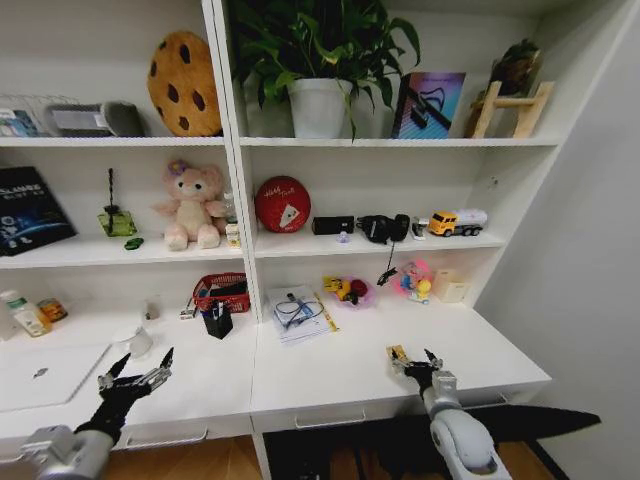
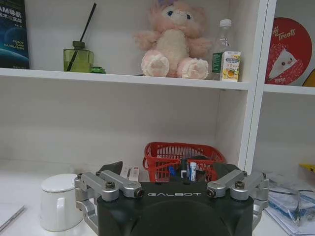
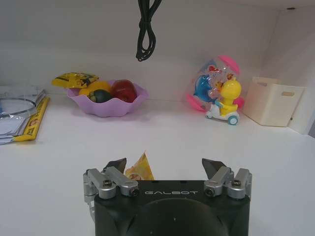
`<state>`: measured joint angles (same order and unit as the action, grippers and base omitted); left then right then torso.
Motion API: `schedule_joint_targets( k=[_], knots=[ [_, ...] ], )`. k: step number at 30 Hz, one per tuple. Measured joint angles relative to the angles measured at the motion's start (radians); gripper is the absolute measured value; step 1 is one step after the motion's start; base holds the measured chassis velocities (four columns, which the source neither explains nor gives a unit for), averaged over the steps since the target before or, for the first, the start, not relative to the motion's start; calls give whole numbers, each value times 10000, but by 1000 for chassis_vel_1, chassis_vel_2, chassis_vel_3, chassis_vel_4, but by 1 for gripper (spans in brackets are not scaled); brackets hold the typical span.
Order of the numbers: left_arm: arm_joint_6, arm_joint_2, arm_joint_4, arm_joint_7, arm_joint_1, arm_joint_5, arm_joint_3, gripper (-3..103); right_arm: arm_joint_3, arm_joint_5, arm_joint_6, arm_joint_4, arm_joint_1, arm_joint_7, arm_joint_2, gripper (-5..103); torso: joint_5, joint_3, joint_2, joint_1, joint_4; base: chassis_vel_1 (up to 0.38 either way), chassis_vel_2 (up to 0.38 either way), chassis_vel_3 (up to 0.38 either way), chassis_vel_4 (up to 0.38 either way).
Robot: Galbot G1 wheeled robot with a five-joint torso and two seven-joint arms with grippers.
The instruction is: Organize the objects on the table.
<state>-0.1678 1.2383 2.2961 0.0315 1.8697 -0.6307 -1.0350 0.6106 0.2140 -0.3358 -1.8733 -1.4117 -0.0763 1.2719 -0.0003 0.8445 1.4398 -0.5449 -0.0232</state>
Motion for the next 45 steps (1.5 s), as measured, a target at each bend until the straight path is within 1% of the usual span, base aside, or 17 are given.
schedule_joint_targets(
  k=[1, 2, 4, 5, 7, 8, 10, 11, 13, 14, 15, 19, 21, 30, 36, 39, 45],
  knots=[
    [0, -1, 0, 0, 0, 0, 0, 100, 2, 3, -1, 4, -1, 68, -11, 81, 0, 0, 0, 0, -1, 0, 0, 0, 0],
    [0, -1, 0, 0, 0, 0, 0, 100, 2, 3, -1, 4, -1, 68, -11, 81, 0, 0, 0, 0, -1, 0, 0, 0, 0],
    [0, 0, 0, 0, 0, 0, 0, 100, 0, 7, -5, 3, -7, 143, -13, 70, 2, 0, 0, 0, -3, 0, 0, 0, 0],
    [0, 0, 0, 0, 0, 0, 0, 100, 0, 7, -5, 3, -7, 143, -13, 70, 2, 0, 0, 0, -3, 0, 0, 0, 0],
    [0, 0, 0, 1, 0, 0, 0, 100, -4, 33, -8, 15, 6, 188, -21, 59, 2, 0, 0, 1, -3, 0, 0, 0, 0],
    [0, 0, 0, 1, 0, 0, 0, 100, -4, 33, -8, 15, 6, 188, -21, 59, 2, 0, 0, 1, -3, 0, 0, 0, 0],
    [0, -1, 0, 0, 0, 0, 0, 100, -5, 121, -20, 63, 46, 217, -64, 48, 2, 0, 0, 0, -2, 0, 0, 0, 0],
    [0, -1, 0, 0, 0, 0, 0, 100, -5, 121, -20, 63, 46, 217, -64, 48, 2, 0, 0, 0, -2, 0, 0, 0, 0],
    [0, 0, 0, 0, 0, 0, 0, 100, -5, 221, -49, 114, 88, 244, -118, 37, 3, 0, 0, 0, -3, 0, 0, 0, 0],
    [0, 0, 0, 0, 0, 0, 0, 100, -5, 221, -49, 114, 88, 244, -118, 37, 3, 0, 0, 0, -3, 0, 0, 0, 0],
    [0, 0, 0, 0, 0, 0, 0, 100, -5, 292, -84, 160, 132, 278, -157, 27, 3, 0, 0, 1, -3, 0, 0, 0, 0],
    [0, 0, 0, 0, 0, 0, 0, 100, -7, 332, -96, 186, 170, 325, -186, 21, 3, 0, 0, 0, -3, 0, 0, 0, 0],
    [0, 0, 0, 0, 0, 0, 0, 100, -12, 365, -83, 176, 189, 375, -210, 5, 4, 0, -1, -1, -3, 0, 0, 0, 0],
    [0, 0, 0, 0, 0, 0, 0, 100, -35, 627, -53, -785, 174, 403, -374, 0, 4, 1, 0, -1, -5, 0, 0, 0, 0],
    [0, 0, 0, 0, 0, 0, 0, 100, -420, 1057, -253, -1115, 1305, 510, -877, 0, 2, 0, 0, 0, -4, 0, 0, 0, 0],
    [0, 0, 0, 4, -1, 0, 0, 100, -997, 1244, -335, 345, 3340, 739, -1226, 0, 2, 1, -1, -2, 4, 0, 0, 0, 0],
    [1, 0, -1, 0, 0, 0, 0, 100, -1834, 1662, -399, 2362, 5294, 1027, -1543, 0, 5, 3, -2, -2, -2, 0, 0, 0, 0]
  ],
)
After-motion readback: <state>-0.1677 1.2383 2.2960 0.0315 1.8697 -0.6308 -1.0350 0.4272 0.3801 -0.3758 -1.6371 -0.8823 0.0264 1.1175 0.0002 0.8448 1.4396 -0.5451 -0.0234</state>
